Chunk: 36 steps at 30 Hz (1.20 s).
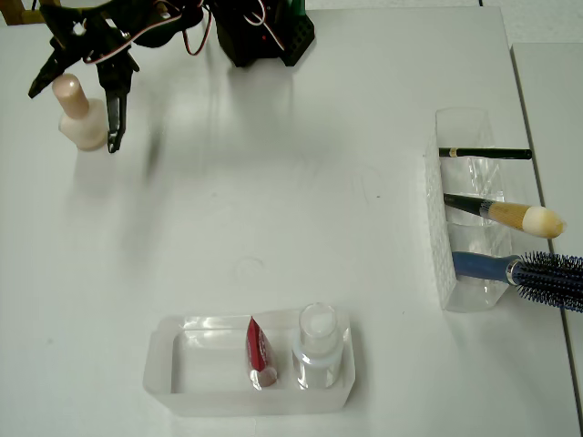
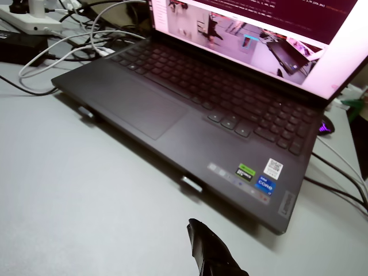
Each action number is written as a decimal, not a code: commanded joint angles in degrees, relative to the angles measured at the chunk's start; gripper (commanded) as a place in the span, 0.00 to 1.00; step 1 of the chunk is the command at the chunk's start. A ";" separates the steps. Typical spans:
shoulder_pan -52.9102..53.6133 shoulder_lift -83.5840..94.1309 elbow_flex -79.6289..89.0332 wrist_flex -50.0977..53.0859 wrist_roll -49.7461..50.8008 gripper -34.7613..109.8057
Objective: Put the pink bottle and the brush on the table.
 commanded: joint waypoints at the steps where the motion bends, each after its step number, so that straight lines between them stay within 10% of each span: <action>1: 0.53 3.08 -2.99 0.62 -1.23 0.73; 36: -18.19 6.42 -32.96 47.29 0.00 0.58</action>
